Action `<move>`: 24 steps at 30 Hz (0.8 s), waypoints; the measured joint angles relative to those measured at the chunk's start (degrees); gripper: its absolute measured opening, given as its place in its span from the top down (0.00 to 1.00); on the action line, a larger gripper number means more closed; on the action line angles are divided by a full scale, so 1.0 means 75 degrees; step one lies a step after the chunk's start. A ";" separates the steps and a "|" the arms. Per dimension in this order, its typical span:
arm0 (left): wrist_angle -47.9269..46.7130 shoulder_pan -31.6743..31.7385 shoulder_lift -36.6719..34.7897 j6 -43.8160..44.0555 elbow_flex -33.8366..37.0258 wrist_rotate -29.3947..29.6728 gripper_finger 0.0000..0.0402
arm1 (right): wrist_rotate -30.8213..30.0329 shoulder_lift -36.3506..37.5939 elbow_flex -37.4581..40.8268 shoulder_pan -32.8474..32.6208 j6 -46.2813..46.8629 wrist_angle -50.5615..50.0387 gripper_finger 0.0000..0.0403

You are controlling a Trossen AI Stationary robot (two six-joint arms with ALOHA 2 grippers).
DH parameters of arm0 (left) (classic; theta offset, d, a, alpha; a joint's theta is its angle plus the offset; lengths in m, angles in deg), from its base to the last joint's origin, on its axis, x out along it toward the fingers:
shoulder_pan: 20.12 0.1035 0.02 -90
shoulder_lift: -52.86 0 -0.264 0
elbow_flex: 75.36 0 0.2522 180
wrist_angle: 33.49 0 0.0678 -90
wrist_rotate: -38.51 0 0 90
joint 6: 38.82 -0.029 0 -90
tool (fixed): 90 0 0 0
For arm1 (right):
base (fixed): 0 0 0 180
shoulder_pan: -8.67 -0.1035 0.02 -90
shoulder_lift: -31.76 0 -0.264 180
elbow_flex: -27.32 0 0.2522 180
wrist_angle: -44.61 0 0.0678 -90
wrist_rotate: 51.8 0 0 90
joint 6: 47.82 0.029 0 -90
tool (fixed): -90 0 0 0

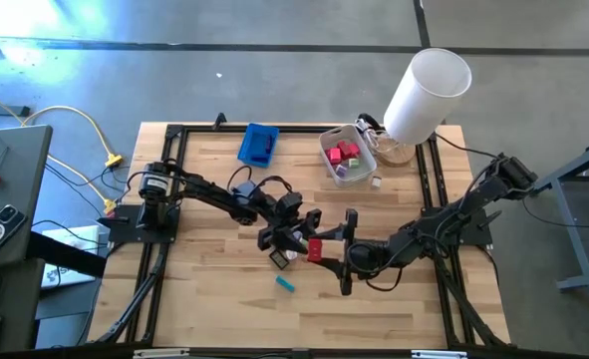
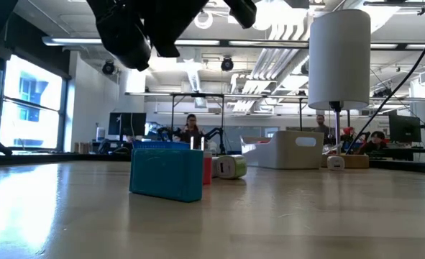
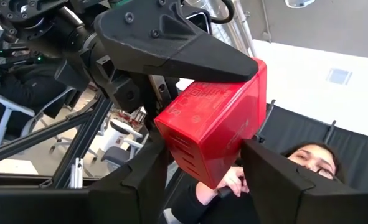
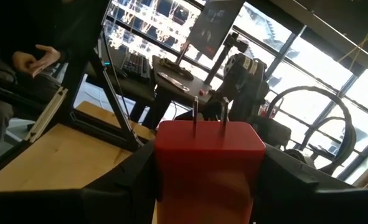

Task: Pick & Place Office items
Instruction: Put the red charger adapter into the white bin

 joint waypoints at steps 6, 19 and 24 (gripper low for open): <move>-0.0005 0.0012 0.0000 0.0023 0.0000 -0.0030 0.61 | -0.0002 0.0000 -0.0003 0.0000 -0.0001 -0.0029 0.49; -0.0025 0.0012 0.0000 0.0111 0.0000 -0.0049 0.62 | -0.0354 0.0000 0.0006 -0.0024 -0.0026 -0.0183 0.50; -0.0034 0.0065 0.0000 0.0458 0.0000 -0.0031 0.62 | -0.0734 0.0000 0.0003 -0.0035 0.0140 -0.0445 0.50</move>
